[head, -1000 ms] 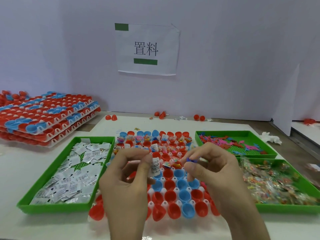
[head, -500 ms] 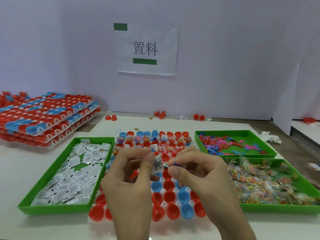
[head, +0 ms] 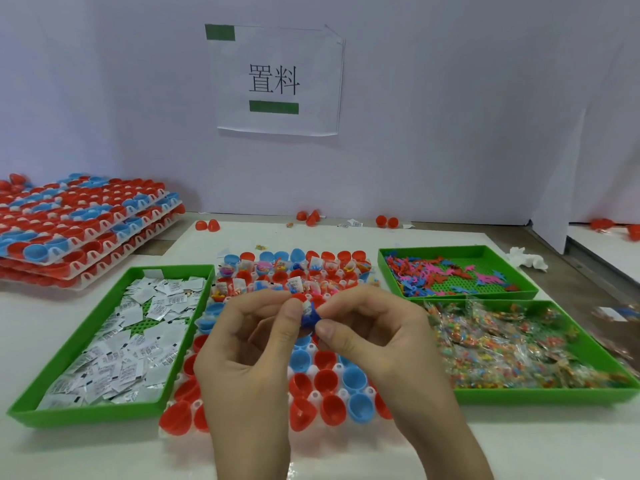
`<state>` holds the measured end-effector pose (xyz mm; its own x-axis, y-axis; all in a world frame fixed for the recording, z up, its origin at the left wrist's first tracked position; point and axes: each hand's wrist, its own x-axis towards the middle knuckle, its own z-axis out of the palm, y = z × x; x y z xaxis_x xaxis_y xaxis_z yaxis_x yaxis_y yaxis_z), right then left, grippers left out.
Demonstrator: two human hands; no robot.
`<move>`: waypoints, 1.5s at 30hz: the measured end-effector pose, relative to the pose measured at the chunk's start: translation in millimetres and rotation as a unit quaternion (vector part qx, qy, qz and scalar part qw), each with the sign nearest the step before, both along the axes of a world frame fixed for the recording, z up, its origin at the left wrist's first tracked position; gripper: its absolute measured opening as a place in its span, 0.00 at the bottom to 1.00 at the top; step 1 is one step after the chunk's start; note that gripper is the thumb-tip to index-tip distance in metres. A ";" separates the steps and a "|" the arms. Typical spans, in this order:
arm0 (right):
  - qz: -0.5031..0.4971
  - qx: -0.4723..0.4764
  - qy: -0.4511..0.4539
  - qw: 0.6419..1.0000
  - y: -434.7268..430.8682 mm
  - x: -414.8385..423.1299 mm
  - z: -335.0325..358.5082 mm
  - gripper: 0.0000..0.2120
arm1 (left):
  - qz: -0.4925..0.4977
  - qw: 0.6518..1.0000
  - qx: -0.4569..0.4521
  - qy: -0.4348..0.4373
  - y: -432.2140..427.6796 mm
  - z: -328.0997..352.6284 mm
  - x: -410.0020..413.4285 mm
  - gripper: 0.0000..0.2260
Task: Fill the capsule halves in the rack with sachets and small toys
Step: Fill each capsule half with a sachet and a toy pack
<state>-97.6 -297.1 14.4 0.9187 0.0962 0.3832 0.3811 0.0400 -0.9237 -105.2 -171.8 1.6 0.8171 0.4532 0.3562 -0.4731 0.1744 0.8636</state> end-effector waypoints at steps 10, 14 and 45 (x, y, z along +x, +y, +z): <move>-0.040 -0.016 -0.023 0.999 7.6 2.6 -6.0 0.11 | -0.093 0.993 0.069 0.023 9.7 1.7 -4.1 0.11; -0.041 -0.044 -0.032 0.998 6.0 1.8 -9.2 0.11 | -0.095 0.994 0.025 0.040 10.4 -0.7 -5.0 0.12; -0.245 -0.296 0.176 0.906 -112.0 31.6 -63.2 0.09 | -0.107 0.993 -0.035 0.046 14.1 0.4 -5.5 0.11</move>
<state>-66.0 -409.1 -48.8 0.9620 -0.2634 0.0720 -0.1038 -0.5965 -0.7959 -110.7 -157.6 2.0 0.9249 0.2866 0.2499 -0.3390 0.3239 0.8833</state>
